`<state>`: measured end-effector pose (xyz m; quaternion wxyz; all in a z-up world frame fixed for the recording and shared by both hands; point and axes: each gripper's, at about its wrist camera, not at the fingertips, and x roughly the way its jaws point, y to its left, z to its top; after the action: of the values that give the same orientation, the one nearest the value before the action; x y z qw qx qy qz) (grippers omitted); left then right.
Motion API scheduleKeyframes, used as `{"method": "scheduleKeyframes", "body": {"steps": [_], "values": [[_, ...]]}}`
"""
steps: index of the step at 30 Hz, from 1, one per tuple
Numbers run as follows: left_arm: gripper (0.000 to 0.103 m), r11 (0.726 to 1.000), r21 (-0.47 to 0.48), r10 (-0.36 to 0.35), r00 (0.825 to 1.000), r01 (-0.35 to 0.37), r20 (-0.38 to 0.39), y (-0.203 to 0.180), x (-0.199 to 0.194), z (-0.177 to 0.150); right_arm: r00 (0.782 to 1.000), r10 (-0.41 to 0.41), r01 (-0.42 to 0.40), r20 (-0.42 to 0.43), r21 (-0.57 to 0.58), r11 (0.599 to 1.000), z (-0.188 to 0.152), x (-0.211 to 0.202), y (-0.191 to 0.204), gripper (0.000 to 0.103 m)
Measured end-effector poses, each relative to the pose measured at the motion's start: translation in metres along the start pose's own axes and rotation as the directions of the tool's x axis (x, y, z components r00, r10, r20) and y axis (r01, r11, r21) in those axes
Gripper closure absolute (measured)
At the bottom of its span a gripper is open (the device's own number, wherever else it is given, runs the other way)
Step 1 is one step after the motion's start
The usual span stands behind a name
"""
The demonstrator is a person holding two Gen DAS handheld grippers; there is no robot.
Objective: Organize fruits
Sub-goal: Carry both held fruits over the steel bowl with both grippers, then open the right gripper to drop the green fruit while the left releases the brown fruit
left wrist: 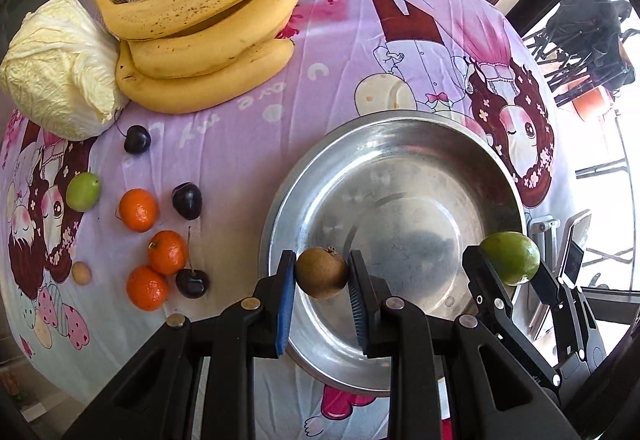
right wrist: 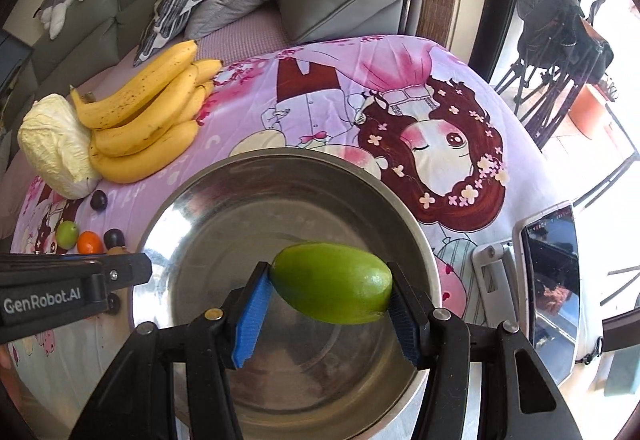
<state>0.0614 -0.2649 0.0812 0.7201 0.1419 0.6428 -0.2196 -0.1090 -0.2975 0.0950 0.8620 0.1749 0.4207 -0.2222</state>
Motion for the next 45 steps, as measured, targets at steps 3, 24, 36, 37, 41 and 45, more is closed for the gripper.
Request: {"method": "scheduleKeyframes", "body": {"steps": [3, 24, 36, 37, 41, 45], "values": [[0.076, 1.0, 0.009, -0.004, 1.0, 0.004, -0.006, -0.006, 0.004, 0.003, 1.0, -0.01, 0.01, -0.002, 0.021, 1.0, 0.001, 0.002, -0.008, 0.044], [0.076, 0.999, 0.033, 0.009, 0.999, -0.007, -0.051, -0.027, 0.038, 0.014, 0.998, -0.017, 0.02, -0.063, 0.042, 0.999, 0.001, 0.021, -0.021, 0.044], [0.076, 1.0, 0.01, 0.021, 0.997, -0.02, -0.068, -0.029, 0.055, 0.014, 0.997, -0.015, 0.018, -0.079, 0.04, 0.999, -0.001, 0.027, -0.021, 0.044], [0.076, 1.0, 0.008, 0.02, 0.997, -0.02, -0.07, -0.029, 0.056, 0.014, 0.997, -0.015, 0.018, -0.079, 0.04, 0.999, -0.001, 0.027, -0.021, 0.044], [0.076, 1.0, 0.007, 0.029, 0.997, -0.028, -0.078, -0.03, 0.061, 0.012, 0.997, -0.017, 0.02, -0.081, 0.039, 0.999, -0.001, 0.028, -0.02, 0.044], [0.076, 0.999, 0.001, 0.032, 0.996, -0.032, -0.079, -0.03, 0.067, 0.012, 0.996, -0.021, 0.024, -0.088, 0.031, 0.999, -0.001, 0.031, -0.018, 0.044]]}}
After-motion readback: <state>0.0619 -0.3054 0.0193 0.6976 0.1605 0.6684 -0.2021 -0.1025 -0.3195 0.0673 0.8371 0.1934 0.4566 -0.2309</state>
